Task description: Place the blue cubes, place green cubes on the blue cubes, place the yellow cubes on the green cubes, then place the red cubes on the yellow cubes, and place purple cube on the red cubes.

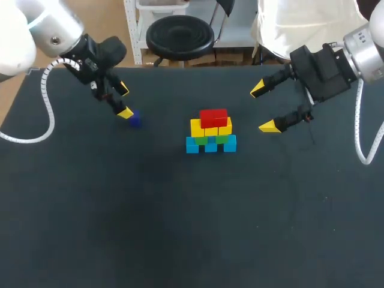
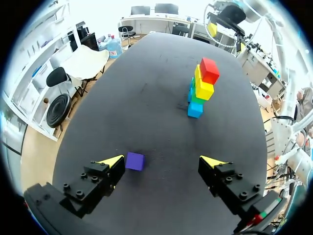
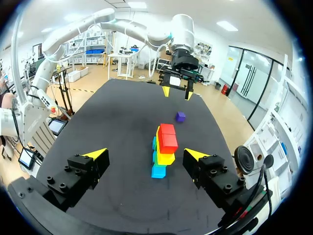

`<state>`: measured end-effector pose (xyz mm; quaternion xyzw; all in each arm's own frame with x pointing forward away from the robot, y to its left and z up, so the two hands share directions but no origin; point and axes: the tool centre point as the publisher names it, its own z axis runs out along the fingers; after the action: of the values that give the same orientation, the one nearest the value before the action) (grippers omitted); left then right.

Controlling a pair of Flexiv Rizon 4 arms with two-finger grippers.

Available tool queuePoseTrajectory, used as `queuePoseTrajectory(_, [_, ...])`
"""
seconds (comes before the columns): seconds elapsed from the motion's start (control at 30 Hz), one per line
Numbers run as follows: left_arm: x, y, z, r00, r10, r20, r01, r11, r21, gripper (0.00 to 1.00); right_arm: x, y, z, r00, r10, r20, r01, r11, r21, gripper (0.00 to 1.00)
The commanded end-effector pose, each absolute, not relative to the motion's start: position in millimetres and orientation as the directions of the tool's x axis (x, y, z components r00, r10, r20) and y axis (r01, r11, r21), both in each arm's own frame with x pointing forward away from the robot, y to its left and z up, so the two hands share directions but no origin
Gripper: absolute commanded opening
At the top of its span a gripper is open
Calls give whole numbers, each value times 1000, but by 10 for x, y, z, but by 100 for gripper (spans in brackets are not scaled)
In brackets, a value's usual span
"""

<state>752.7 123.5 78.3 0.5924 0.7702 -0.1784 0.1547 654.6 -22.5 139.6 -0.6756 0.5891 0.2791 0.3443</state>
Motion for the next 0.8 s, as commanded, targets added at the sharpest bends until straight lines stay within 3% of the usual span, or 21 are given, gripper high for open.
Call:
queuePoseTrajectory(0.03, [7591,1215,711,-206,854,-477,978,193,-78,100,6548,-226,1392,151,-602,-784,-988,-69,-137,100])
queuePoseTrajectory(0.1, [7680,1248,576,-229,842,-489,973,182,-141,100,6548,-226,1392,151,-602,-784,-988,-69,-137,100])
queuePoseTrajectory(0.53, [7931,1566,390,-284,813,-508,958,224,-178,100,6548,-226,1392,151,-602,-784,-988,-69,-137,100])
queuePoseTrajectory(0.8, [7681,1383,280,-249,849,-466,968,213,-129,100,6548,-226,1392,151,-602,-784,-988,-69,-137,100])
